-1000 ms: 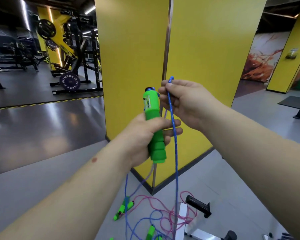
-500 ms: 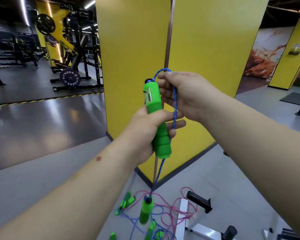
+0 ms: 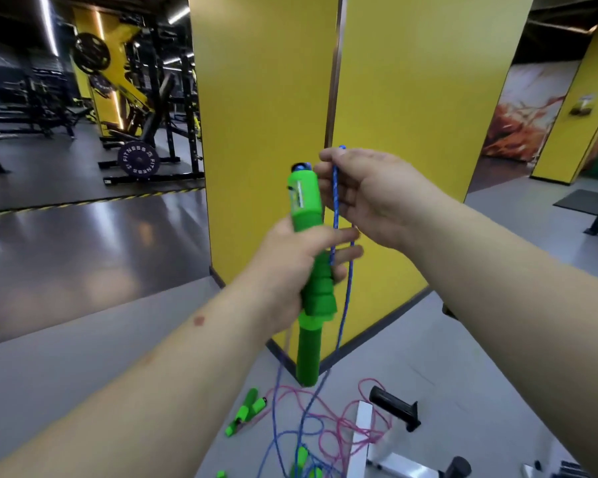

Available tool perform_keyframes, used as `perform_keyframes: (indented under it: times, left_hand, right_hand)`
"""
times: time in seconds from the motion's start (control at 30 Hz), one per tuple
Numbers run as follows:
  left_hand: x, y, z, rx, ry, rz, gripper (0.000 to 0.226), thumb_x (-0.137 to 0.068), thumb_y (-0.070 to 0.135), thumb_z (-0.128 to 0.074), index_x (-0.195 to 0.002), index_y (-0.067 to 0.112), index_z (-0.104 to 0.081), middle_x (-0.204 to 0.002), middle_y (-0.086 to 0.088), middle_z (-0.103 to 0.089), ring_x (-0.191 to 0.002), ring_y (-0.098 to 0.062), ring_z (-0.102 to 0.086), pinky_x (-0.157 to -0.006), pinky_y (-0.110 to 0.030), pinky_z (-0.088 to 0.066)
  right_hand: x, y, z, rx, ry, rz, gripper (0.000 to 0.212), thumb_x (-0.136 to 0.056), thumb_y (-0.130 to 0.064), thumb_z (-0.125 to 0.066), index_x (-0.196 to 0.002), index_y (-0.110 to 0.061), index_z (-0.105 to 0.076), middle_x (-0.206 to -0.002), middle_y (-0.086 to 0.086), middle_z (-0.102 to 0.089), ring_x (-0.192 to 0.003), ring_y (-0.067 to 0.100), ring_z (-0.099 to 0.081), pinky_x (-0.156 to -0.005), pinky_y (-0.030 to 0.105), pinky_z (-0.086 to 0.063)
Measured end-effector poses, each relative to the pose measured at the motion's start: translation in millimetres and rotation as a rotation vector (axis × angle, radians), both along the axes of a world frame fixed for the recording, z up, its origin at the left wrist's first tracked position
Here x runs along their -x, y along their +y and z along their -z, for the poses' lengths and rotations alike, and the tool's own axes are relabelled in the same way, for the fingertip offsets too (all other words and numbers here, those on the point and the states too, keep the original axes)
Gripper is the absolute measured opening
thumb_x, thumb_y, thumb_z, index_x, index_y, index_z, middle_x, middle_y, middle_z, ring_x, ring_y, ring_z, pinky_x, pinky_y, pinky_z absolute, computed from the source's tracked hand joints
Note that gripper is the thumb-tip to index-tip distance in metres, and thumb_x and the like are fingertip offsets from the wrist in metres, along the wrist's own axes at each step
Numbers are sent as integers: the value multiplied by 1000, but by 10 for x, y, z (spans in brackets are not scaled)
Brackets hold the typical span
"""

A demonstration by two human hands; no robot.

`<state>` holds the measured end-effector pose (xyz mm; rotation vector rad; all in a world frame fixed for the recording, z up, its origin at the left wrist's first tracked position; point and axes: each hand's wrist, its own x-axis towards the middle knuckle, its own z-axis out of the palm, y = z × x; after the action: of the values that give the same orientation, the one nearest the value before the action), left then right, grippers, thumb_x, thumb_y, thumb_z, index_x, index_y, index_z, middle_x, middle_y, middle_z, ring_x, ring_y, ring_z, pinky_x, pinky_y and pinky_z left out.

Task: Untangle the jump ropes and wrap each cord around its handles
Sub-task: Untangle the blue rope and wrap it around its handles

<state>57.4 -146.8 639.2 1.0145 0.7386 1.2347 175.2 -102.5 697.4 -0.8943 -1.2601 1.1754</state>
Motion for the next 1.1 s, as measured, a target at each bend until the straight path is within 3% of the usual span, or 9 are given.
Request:
perform_keyframes:
  times: [0.13, 0.23, 0.33, 0.47, 0.6, 0.67, 0.8, 0.93, 1.1]
  left_hand:
    - [-53, 130, -225, -48, -90, -77, 10, -97, -2, -57, -92, 5, -63, -72, -6, -73, -60, -14, -71, -45, -19, -49]
    - [119, 313, -493, 90, -217, -30, 14, -100, 1, -52, -91, -3, -62, -73, -9, -71, -65, -15, -73, -45, -16, -51]
    - [200, 373, -543, 217, -314, 45, 19, -99, 1, -50, -83, -3, -60, -64, -10, -70, -72, -16, -68, -45, -15, -51]
    - [202, 399, -420, 253, -338, 33, 14, -98, -2, -51, -86, -3, -58, -69, -10, -70, -70, -17, -70, -46, -15, -52]
    - [302, 484, -290, 216, -106, -59, 16, -99, 7, -58, -112, 0, -56, -103, -21, -70, -72, -28, -73, -45, -21, -53]
    - [339, 460, -232, 160, 104, -81, 16, -97, 10, -65, -110, 5, -57, -113, -21, -66, -83, -34, -71, -45, -23, -52]
    - [296, 345, -138, 0, 307, 77, 23, -98, 16, -67, -116, 5, -61, -99, -13, -71, -72, -23, -68, -55, -28, -56]
    - [307, 322, -105, -156, 486, 55, 41, -87, 30, -80, -119, 12, -62, -91, -3, -70, -71, -17, -64, -61, -32, -53]
    - [304, 288, -63, -290, 619, -106, 50, -72, 32, -92, -110, 25, -61, -93, 4, -76, -85, -15, -72, -75, -39, -60]
  right_hand:
    - [-113, -23, 195, 153, 0, -116, 25, -104, -33, -50, -92, -17, -63, -67, -4, -61, -52, 10, -57, -52, 25, -48]
    - [-253, -158, 475, 324, -134, -321, 40, -92, -46, -57, -113, -13, -66, -98, 5, -71, -83, 18, -68, -77, 36, -52]
    - [-333, -237, 586, 386, -170, -448, 49, -86, -39, -63, -124, -8, -64, -122, 17, -69, -103, 30, -69, -94, 46, -51]
    - [-351, -303, 580, 368, -216, -572, 50, -91, -26, -62, -134, -2, -55, -115, 18, -63, -93, 26, -65, -77, 36, -58]
    - [-321, -247, 532, 297, -191, -344, 26, -95, -18, -59, -116, -1, -61, -92, 13, -63, -69, 17, -61, -60, 28, -53]
    - [-305, -186, 452, 222, -72, -143, 17, -97, -17, -55, -108, -6, -61, -92, 14, -60, -68, 19, -61, -62, 32, -55]
    - [-210, -98, 322, 99, 26, 5, 15, -98, -16, -57, -106, -5, -61, -99, 17, -63, -86, 31, -64, -89, 49, -55]
    - [-123, -118, 303, 12, -1, 35, 5, -98, -11, -58, -97, -11, -63, -91, 11, -71, -85, 28, -64, -79, 42, -51]
    - [-107, -150, 395, 25, 26, -2, 14, -99, -11, -60, -113, -10, -60, -116, 17, -73, -101, 31, -71, -86, 42, -56]
